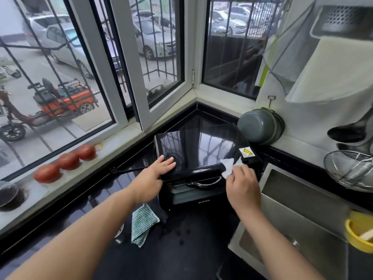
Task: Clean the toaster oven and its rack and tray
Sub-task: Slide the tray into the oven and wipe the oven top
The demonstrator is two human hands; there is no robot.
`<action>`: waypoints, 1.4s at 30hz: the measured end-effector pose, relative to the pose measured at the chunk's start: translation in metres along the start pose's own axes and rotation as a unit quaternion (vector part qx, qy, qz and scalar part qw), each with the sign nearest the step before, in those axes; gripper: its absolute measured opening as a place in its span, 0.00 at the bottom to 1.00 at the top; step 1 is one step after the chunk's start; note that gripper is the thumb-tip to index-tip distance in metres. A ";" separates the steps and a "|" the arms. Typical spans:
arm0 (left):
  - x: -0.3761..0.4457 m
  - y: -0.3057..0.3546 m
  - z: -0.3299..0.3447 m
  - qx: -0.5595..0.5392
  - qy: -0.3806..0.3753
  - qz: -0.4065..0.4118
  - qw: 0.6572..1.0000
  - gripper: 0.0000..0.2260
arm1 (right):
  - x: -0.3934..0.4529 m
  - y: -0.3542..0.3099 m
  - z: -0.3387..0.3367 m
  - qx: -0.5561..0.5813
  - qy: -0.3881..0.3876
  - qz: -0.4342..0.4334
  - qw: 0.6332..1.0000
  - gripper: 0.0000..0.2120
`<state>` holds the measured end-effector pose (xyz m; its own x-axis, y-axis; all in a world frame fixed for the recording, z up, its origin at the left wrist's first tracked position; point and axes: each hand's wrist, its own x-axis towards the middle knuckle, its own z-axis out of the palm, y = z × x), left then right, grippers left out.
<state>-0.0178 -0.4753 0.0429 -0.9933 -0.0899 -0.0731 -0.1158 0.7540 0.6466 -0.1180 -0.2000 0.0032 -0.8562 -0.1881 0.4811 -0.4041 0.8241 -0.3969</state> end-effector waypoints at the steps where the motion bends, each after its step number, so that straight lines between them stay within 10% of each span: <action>1: 0.000 0.000 0.001 0.002 0.002 0.002 1.000 0.40 | 0.000 0.006 0.002 0.026 -0.019 0.080 0.996 0.03; 5: 0.000 0.000 0.002 0.000 0.005 0.011 1.000 0.41 | -0.022 0.036 0.016 0.214 -0.023 0.442 0.871 0.07; 8: 0.001 -0.002 0.002 0.005 0.006 0.013 1.000 0.41 | -0.014 0.036 0.021 0.450 0.086 0.509 0.729 0.11; 10: 0.002 -0.002 0.002 0.006 0.008 0.012 1.000 0.40 | -0.001 0.024 0.024 0.510 0.134 0.481 0.700 0.12; 14: 0.003 -0.004 0.001 -0.019 0.008 0.010 1.000 0.40 | -0.018 0.003 0.064 0.416 0.054 0.399 0.815 0.09; 20: 0.008 -0.004 0.000 -0.048 0.007 -0.003 0.999 0.40 | -0.027 0.020 0.101 0.397 -0.078 0.501 0.765 0.12; 25: 0.008 -0.004 0.000 -0.082 -0.006 -0.033 0.996 0.40 | -0.083 -0.090 0.107 0.494 -0.174 0.331 0.785 0.12; 30: 0.004 0.015 -0.012 -0.199 -0.006 -0.076 0.977 0.34 | -0.094 -0.159 0.083 0.509 -0.222 0.366 0.746 0.06; 34: -0.011 0.008 -0.010 -0.413 0.082 -0.178 0.890 0.30 | -0.077 -0.161 0.010 0.443 -0.140 0.117 0.878 0.06; 37: -0.050 -0.011 0.018 -0.469 0.193 -0.256 0.823 0.27 | -0.022 -0.115 -0.010 0.179 -0.026 -0.034 0.983 0.16; 42: -0.127 -0.039 0.087 -0.469 0.211 -0.361 0.778 0.21 | -0.001 -0.074 0.008 0.009 -0.101 -0.102 0.990 0.20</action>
<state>0.1122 -0.4366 -0.0396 -0.5587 -0.6242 -0.5461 -0.3932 -0.3804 0.8371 -0.0899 -0.2651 0.0260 -0.8025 -0.4534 0.3877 -0.5788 0.7493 -0.3218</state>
